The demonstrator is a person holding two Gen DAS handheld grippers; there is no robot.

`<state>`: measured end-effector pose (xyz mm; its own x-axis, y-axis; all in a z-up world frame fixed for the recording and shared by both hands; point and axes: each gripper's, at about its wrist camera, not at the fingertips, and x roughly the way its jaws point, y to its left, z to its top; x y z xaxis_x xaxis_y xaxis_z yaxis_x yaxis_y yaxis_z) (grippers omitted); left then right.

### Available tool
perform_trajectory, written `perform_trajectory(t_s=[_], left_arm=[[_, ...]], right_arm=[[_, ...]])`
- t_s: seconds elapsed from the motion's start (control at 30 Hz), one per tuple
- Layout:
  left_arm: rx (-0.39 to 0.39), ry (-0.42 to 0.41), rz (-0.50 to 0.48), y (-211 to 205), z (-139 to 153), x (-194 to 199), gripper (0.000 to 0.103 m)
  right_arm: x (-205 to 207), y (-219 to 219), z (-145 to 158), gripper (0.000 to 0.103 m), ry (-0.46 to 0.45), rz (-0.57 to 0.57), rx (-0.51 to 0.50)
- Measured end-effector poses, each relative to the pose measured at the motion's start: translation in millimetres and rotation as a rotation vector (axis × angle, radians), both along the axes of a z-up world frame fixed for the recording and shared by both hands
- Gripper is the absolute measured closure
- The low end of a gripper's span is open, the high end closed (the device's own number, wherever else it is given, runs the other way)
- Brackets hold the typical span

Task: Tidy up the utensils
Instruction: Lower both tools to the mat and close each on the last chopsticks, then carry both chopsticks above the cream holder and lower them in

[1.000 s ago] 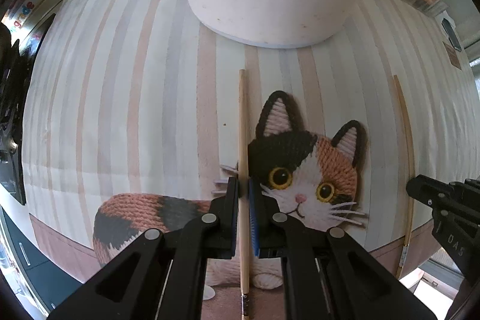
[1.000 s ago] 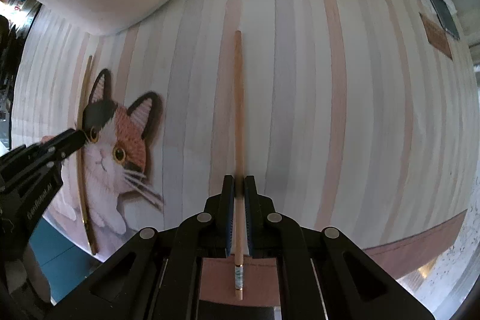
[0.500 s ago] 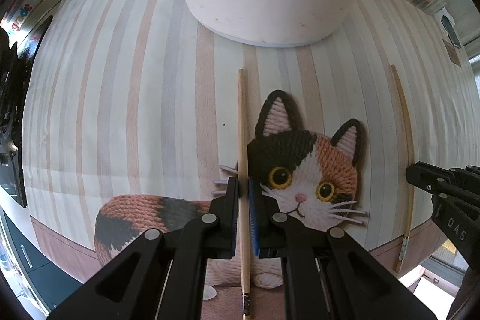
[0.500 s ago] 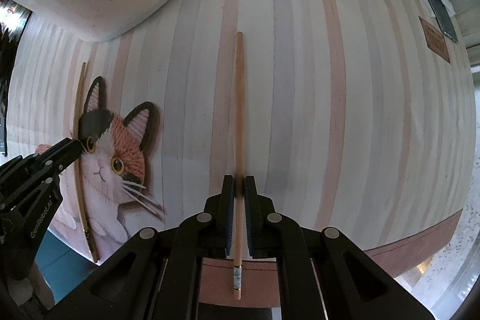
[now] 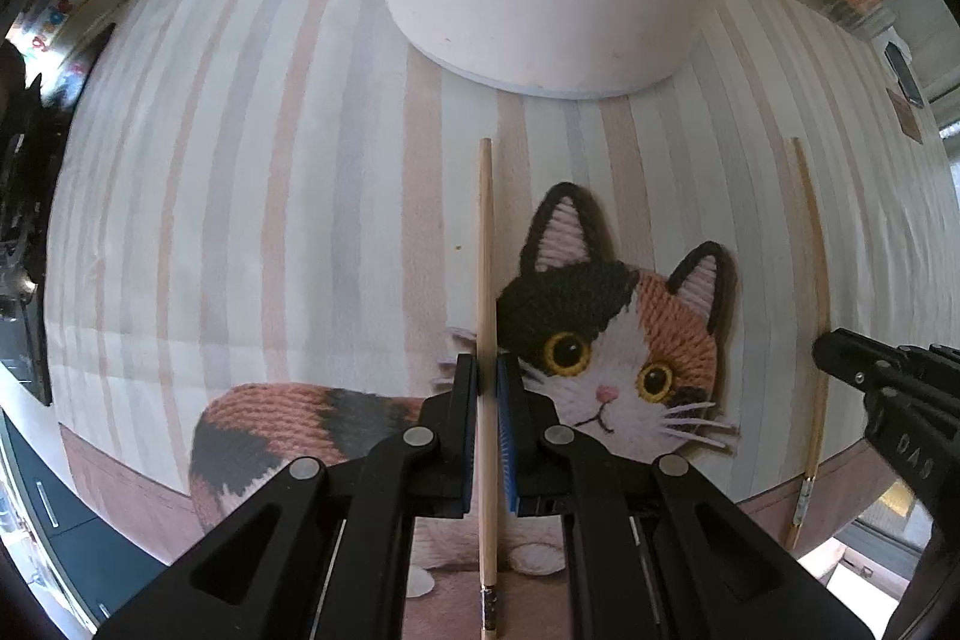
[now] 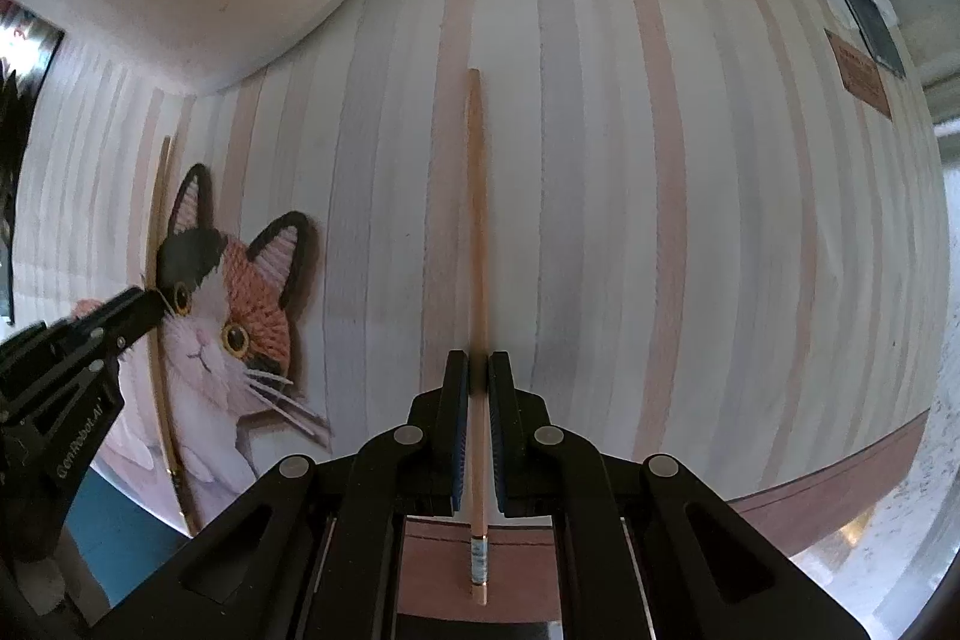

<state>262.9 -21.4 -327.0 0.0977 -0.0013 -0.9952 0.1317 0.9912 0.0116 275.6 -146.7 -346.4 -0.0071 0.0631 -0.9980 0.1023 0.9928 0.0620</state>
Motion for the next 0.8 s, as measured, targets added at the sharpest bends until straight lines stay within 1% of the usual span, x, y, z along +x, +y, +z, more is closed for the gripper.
perform_trajectory(t_s=[0.1,0.23,0.3,0.4,0.47,0.57,0.63,0.7,0.8], left_arm=[[0.001,-0.049,0.022,10,18,-5,0.099],[-0.013,-0.166,0.071,30,60,-9,0.099],[-0.021,-0.229,0.101,43,83,-10,0.099],[-0.036,-0.35,0.157,67,126,-12,0.099],[-0.05,-0.411,0.198,80,148,-13,0.099],[-0.091,-0.5,0.273,101,184,-14,0.099],[-0.138,-0.561,0.327,113,211,-10,0.099],[-0.205,-0.623,0.378,126,239,-7,0.099],[-0.311,-0.694,0.422,134,274,0,0.099]], right_arm=[[-5,-8,14,0.096,-0.049,-0.031,0.014],[-9,-21,43,0.096,-0.133,-0.065,0.029],[-10,-28,60,0.096,-0.179,-0.092,0.042],[-10,-41,87,0.096,-0.257,-0.128,0.065],[-8,-46,102,0.096,-0.304,-0.145,0.077],[1,-54,128,0.096,-0.375,-0.174,0.106],[8,-57,146,0.096,-0.424,-0.194,0.14],[16,-58,171,0.096,-0.49,-0.21,0.18],[35,-55,207,0.096,-0.58,-0.22,0.236]])
